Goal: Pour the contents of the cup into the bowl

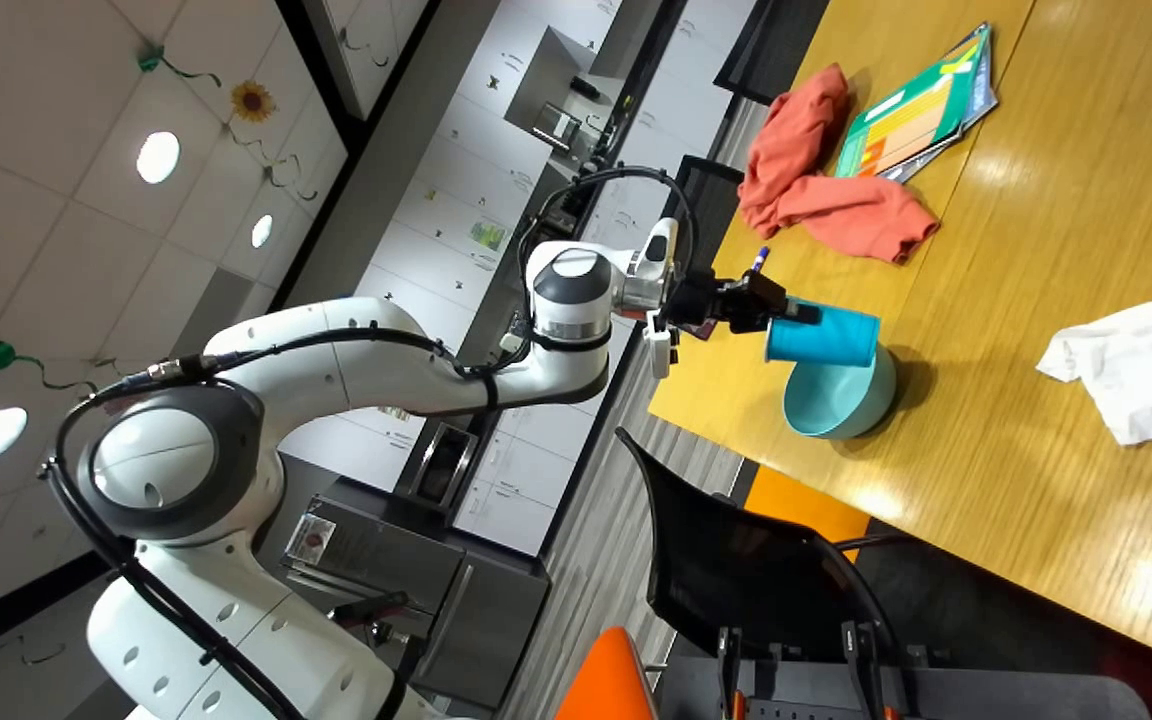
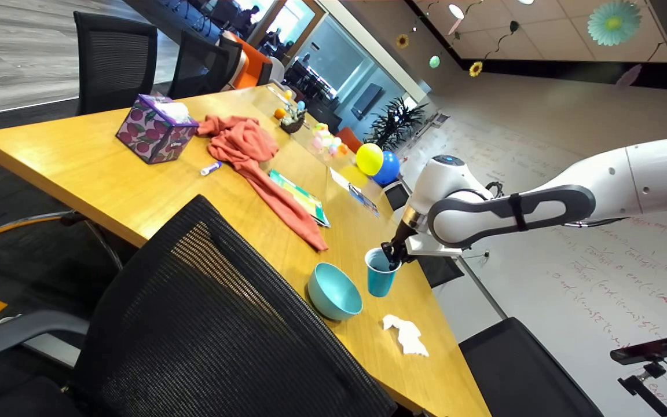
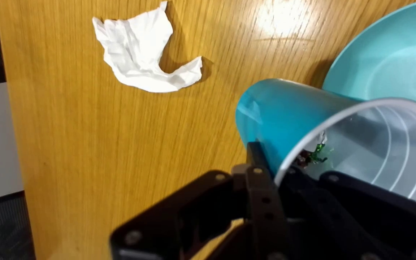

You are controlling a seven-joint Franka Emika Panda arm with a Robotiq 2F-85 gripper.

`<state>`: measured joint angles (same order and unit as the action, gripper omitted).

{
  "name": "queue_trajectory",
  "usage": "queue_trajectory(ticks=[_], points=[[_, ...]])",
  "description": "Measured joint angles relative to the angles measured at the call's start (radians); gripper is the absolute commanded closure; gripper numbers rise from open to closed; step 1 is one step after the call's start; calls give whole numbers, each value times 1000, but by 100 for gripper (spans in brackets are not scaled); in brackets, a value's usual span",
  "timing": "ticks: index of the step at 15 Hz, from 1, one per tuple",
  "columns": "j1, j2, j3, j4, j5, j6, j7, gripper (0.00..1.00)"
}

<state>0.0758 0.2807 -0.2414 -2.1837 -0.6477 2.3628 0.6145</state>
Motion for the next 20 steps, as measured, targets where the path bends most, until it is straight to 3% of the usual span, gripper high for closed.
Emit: queue_trajectory(ticks=[5, 9, 14, 20], points=[[-2, 3, -1, 4, -3, 0, 0, 99], [13, 27, 2, 12, -122, -37, 143, 99], [50, 97, 55, 68, -271, -237, 384, 99], [83, 191, 141, 153, -338, -520, 535, 99]])
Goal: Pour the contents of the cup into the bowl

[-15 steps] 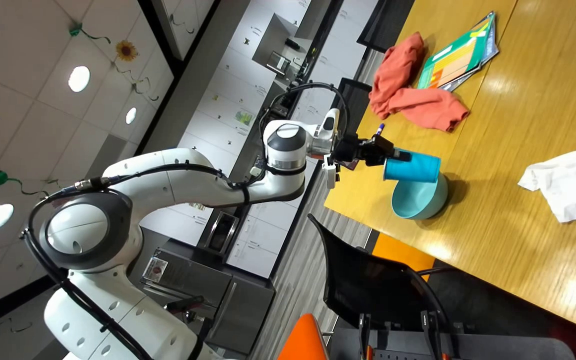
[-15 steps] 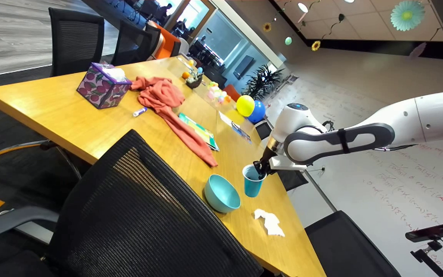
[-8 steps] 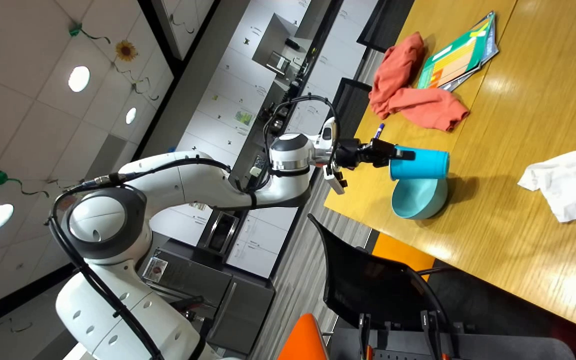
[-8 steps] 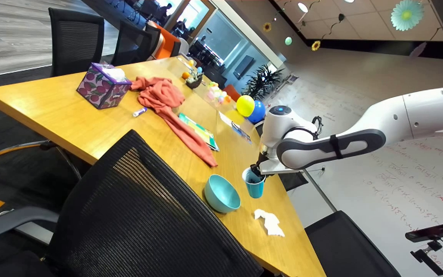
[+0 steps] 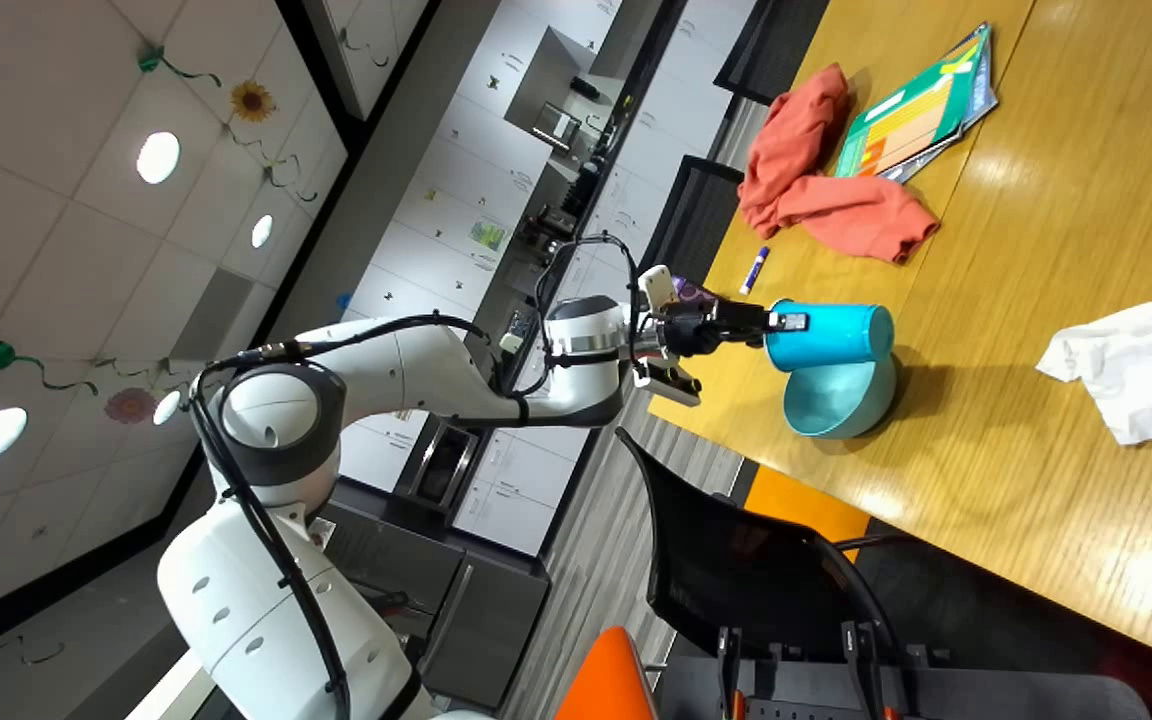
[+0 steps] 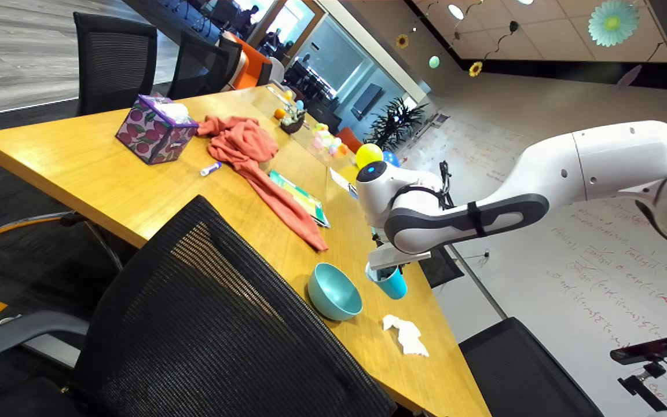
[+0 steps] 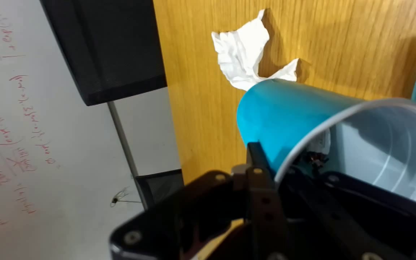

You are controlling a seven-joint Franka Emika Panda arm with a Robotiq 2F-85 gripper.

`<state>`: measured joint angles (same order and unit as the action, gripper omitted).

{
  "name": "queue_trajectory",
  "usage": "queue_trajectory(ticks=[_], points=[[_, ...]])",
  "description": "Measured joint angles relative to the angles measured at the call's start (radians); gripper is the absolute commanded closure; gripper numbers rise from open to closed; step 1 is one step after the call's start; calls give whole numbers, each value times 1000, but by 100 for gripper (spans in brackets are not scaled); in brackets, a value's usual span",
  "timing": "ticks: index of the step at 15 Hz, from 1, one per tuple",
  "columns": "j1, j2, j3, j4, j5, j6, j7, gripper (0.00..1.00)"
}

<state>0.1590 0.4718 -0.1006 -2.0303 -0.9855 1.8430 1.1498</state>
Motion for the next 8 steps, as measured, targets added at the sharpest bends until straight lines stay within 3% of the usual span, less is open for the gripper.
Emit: queue_trajectory(ticks=[8], points=[[30, 153, 52, 143, -83, -289, 38, 99]])
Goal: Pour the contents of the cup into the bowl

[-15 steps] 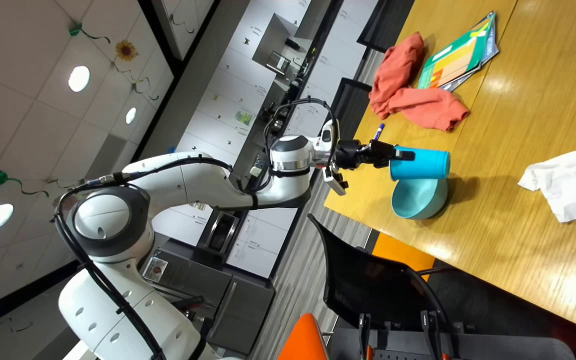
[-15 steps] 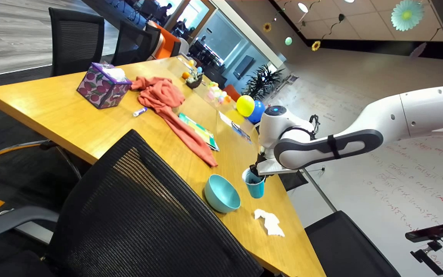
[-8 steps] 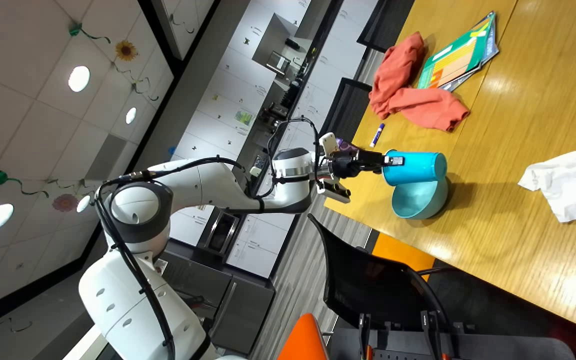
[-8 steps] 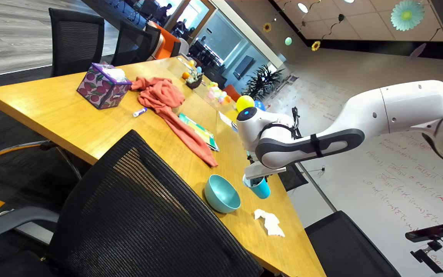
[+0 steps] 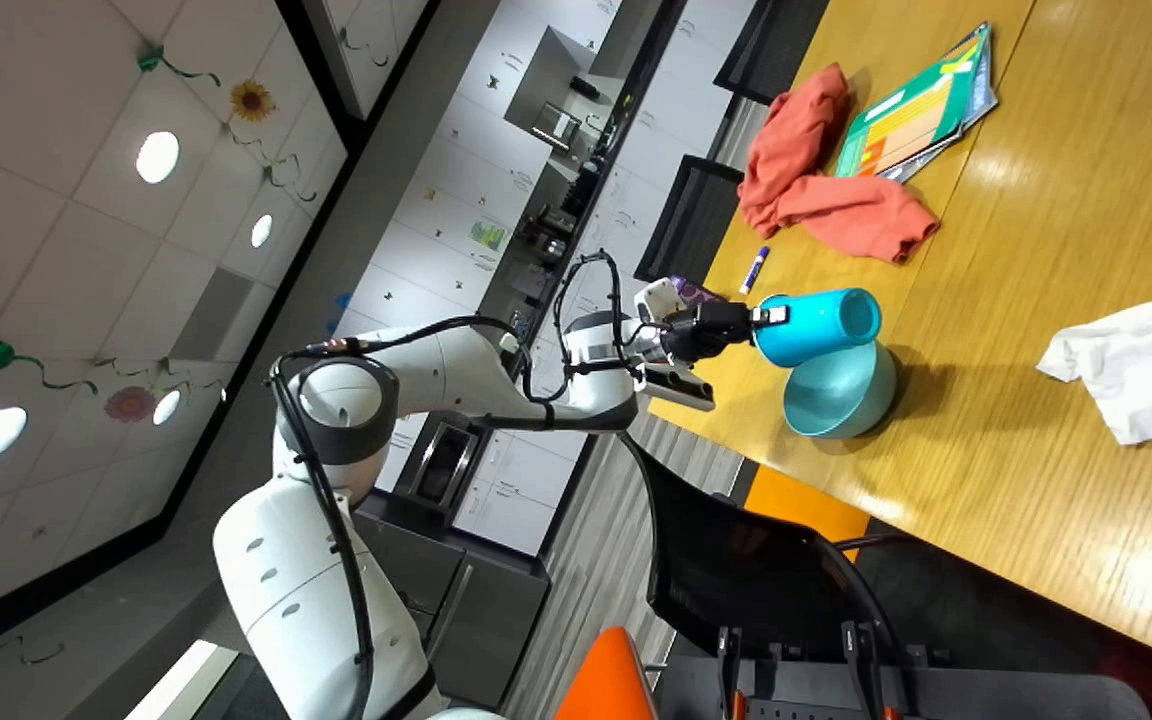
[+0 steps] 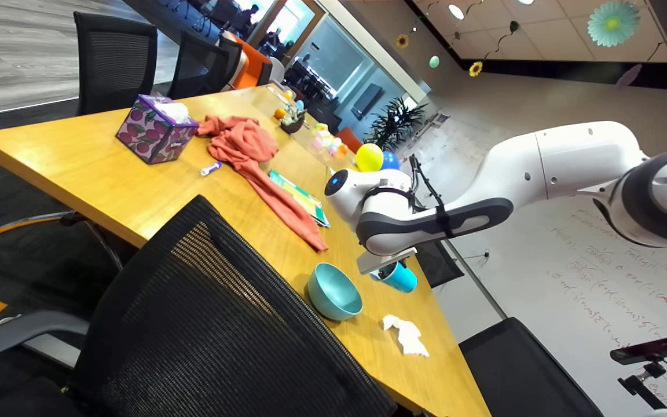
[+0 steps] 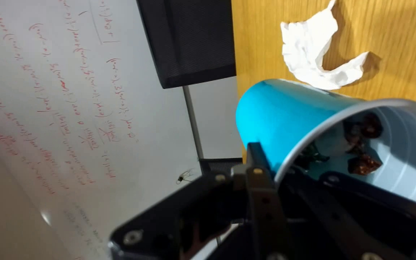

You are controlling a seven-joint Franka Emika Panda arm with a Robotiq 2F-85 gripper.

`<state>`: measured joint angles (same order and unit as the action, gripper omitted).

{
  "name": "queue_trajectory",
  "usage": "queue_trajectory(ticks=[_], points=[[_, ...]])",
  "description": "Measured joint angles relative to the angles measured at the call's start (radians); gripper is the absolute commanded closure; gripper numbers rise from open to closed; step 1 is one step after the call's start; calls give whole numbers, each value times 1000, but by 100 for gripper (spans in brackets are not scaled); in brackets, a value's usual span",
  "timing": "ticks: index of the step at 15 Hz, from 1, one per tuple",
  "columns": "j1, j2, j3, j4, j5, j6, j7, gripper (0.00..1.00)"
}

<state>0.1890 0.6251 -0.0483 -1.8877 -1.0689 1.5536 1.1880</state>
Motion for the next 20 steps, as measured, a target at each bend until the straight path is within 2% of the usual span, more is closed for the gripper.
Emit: queue_trajectory(ticks=[11, 20], points=[[27, 268, 12, 256, -75, -326, -7, 99], [58, 384, 13, 361, -164, -509, -51, 99]])
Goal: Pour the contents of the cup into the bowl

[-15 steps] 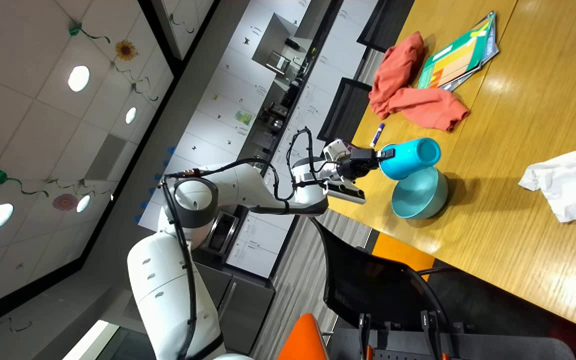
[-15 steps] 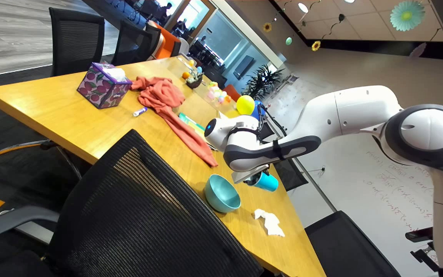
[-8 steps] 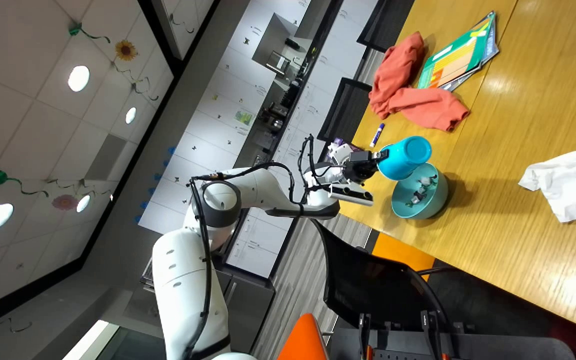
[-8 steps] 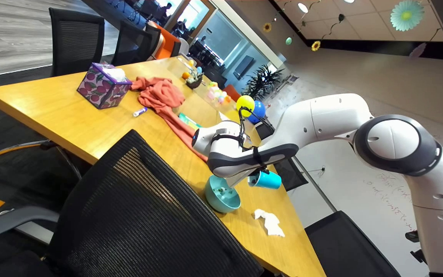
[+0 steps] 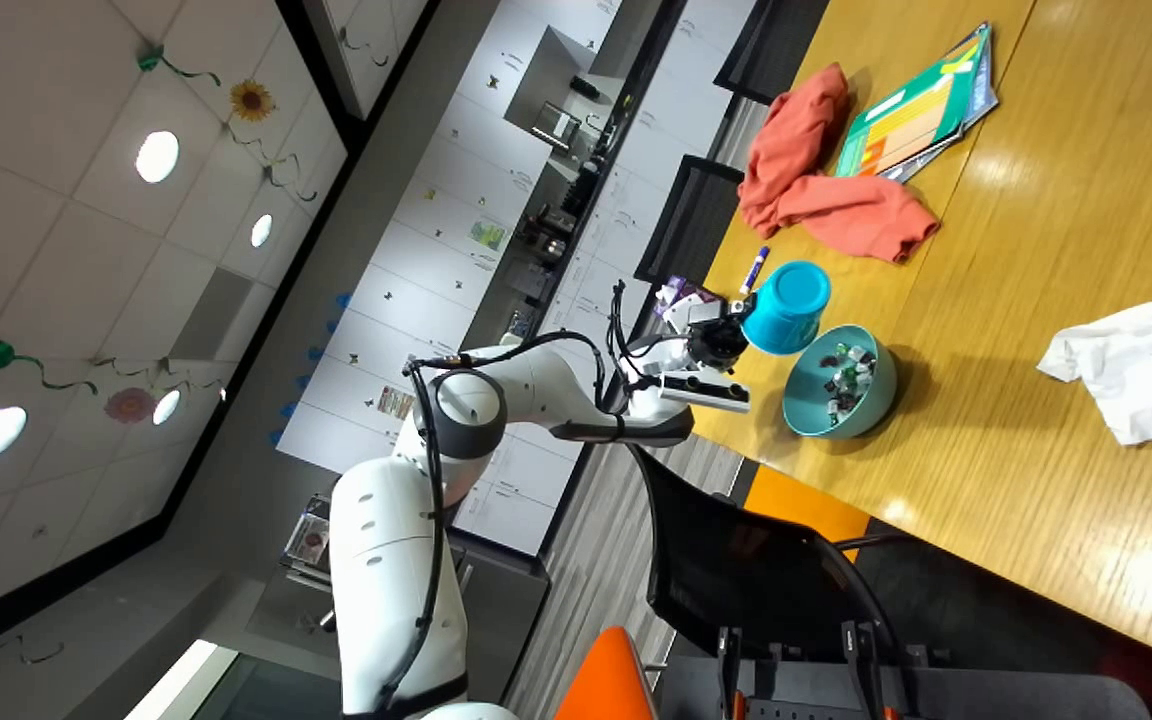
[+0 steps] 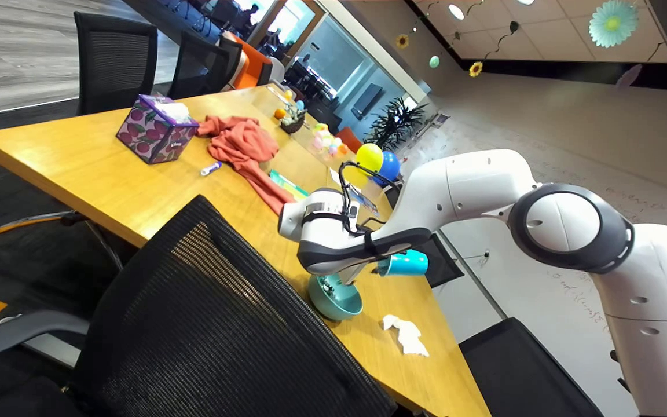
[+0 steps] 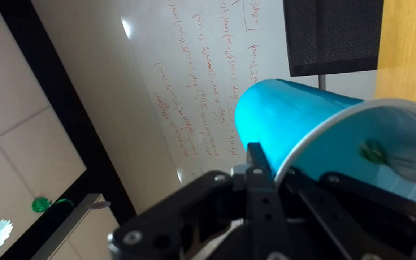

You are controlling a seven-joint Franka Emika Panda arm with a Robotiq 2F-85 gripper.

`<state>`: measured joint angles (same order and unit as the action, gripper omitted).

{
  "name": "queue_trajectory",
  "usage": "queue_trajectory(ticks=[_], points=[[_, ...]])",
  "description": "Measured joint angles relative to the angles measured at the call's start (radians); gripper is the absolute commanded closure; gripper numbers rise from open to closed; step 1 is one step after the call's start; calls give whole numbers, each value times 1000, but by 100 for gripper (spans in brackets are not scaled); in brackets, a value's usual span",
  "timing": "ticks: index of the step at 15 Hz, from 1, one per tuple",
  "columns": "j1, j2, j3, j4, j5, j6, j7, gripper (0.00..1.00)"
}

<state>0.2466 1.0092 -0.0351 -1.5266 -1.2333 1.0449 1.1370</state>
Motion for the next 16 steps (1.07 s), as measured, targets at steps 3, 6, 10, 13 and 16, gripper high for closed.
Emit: queue_trajectory(ticks=[3, 6, 10, 13, 16], points=[[-1, 12, 1, 16, -19, -11, -26, 99], [-15, 3, 14, 28, -19, 3, -64, 99], [-88, -78, 53, 16, 0, 131, -89, 99], [-157, -178, 56, -30, 37, 258, -92, 99], [-237, -292, 55, -109, 82, 416, -92, 99]])
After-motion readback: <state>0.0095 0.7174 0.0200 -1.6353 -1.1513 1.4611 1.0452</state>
